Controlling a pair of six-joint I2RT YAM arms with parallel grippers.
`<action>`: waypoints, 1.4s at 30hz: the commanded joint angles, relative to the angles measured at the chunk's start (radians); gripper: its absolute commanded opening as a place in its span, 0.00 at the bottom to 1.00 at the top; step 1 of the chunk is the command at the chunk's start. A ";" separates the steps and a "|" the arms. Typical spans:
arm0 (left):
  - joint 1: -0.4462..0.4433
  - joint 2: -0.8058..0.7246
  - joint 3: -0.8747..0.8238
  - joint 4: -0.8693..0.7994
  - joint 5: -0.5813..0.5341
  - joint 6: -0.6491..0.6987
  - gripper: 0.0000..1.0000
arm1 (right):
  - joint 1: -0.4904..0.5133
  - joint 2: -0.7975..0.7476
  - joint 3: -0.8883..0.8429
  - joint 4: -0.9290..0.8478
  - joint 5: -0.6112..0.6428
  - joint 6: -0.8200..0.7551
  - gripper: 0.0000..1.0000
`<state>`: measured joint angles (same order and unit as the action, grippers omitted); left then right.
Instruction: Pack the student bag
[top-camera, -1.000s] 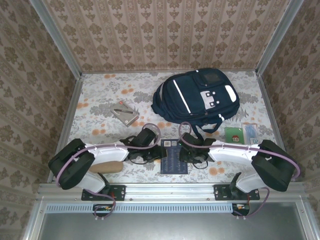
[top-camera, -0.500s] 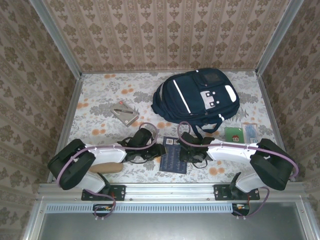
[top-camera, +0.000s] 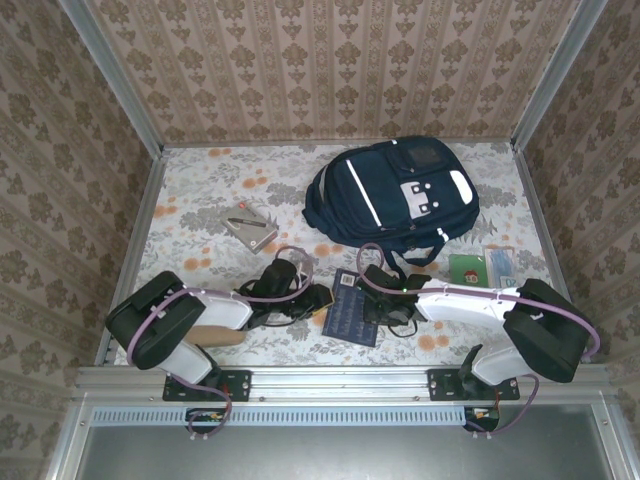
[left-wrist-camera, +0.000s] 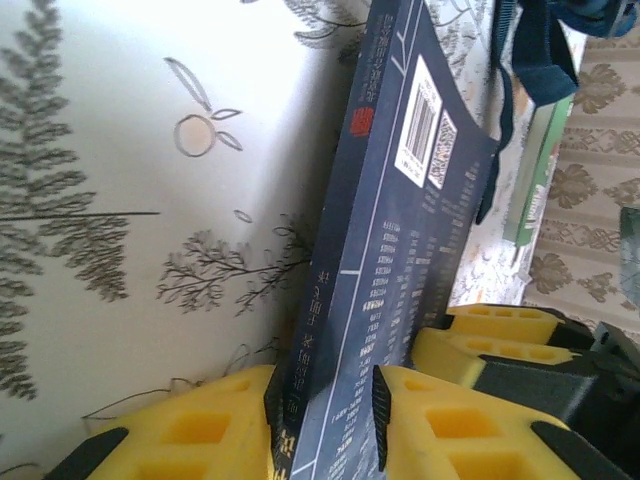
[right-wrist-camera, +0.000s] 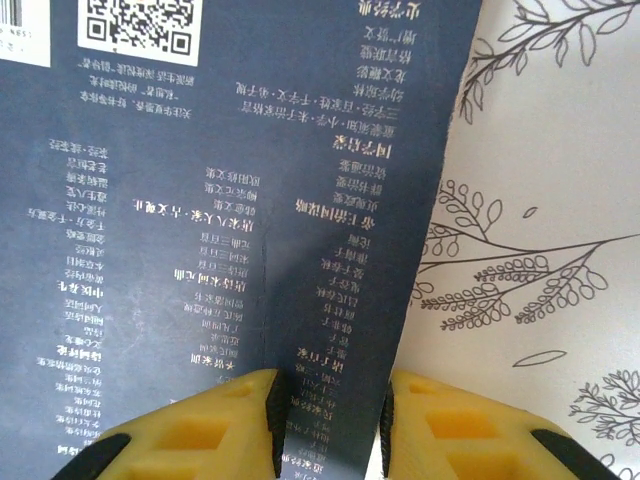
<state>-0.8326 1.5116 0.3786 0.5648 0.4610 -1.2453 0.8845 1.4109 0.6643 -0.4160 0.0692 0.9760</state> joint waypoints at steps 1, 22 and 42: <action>-0.015 -0.057 0.037 0.146 0.159 -0.004 0.31 | 0.023 -0.006 -0.009 0.139 -0.091 -0.008 0.32; 0.003 -0.143 0.165 -0.366 0.088 0.226 0.05 | 0.002 -0.071 0.071 0.005 -0.011 -0.105 0.36; 0.256 -0.459 0.209 -0.657 0.037 0.330 0.00 | -0.312 0.304 0.750 -0.116 0.121 -0.666 0.40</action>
<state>-0.5976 1.0874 0.5549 -0.0452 0.4961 -0.9565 0.5850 1.6295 1.3212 -0.5041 0.1543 0.4278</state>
